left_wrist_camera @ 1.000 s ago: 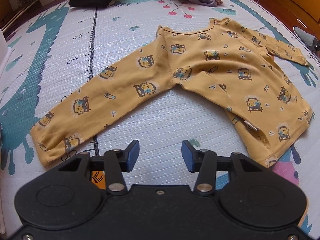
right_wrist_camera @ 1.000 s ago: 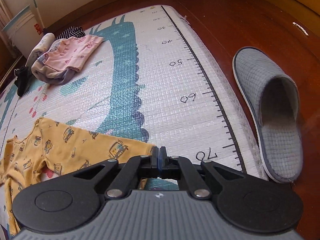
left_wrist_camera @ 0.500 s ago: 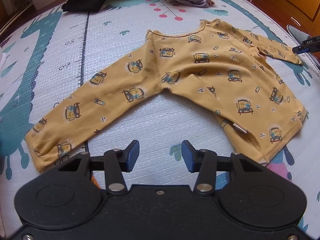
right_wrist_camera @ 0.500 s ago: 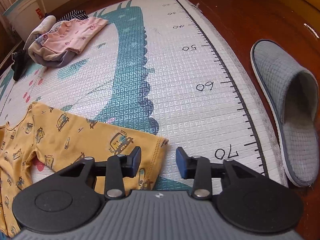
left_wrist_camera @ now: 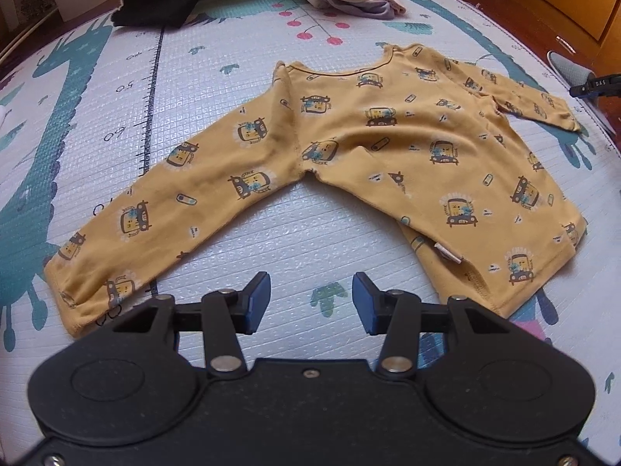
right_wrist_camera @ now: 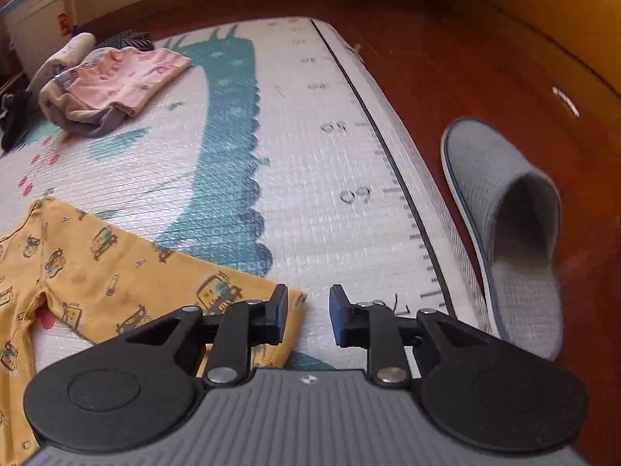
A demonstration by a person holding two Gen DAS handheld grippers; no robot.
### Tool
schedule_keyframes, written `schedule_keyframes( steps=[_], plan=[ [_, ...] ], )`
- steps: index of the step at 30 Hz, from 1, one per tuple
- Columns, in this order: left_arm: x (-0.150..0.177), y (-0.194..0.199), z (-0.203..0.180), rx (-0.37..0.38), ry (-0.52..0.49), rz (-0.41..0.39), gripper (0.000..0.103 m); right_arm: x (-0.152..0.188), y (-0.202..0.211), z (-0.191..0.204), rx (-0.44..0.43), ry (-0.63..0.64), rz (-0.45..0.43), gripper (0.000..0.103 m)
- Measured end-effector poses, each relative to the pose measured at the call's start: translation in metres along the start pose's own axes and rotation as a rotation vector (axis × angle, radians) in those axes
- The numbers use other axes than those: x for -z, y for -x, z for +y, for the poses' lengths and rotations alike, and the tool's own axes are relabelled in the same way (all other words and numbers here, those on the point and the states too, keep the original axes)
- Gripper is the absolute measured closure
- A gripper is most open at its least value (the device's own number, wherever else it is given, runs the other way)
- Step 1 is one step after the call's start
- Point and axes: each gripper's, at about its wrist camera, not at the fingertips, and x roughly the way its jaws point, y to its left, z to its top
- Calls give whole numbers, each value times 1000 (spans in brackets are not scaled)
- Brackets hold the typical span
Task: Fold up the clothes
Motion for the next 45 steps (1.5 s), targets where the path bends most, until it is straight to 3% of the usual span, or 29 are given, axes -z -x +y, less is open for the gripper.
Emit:
schedule_keyframes(
  steps=[2, 4, 8, 11, 16, 21, 25, 27, 29, 32, 36, 39, 45],
  plan=[
    [-1, 3, -3, 40, 15, -9, 58, 0, 14, 22, -51, 121, -34, 77],
    [-2, 5, -6, 81, 32, -18, 58, 9, 23, 50, -156, 202, -14, 76],
    [-3, 7, -19, 195, 85, -10, 58, 43, 30, 108, -369, 274, 139, 76],
    [6, 8, -42, 256, 19, 1, 58, 68, 37, 146, -472, 333, 244, 76],
    [27, 7, -77, 284, -140, 23, 58, 94, 47, 160, -495, 300, 371, 76],
    [37, 1, -97, 245, -259, 15, 58, 97, 44, 152, -504, 193, 384, 74],
    [40, -11, -108, 178, -333, 34, 58, 100, 44, 158, -522, 217, 386, 75],
    [42, -17, -110, 153, -353, 42, 59, 102, 44, 159, -525, 214, 384, 81],
    [40, -17, -109, 161, -343, 42, 60, 103, 43, 160, -532, 214, 381, 96],
    [36, -17, -99, 174, -260, 49, 70, 103, 43, 159, -544, 208, 377, 98],
    [31, -18, -85, 191, -148, 59, 92, 101, 43, 154, -545, 188, 375, 98],
    [28, -17, -71, 217, -42, 58, 96, 99, 45, 147, -548, 163, 375, 99],
    [45, 0, -21, 293, 306, 42, 96, 93, 48, 132, -555, 113, 375, 99]
  ],
)
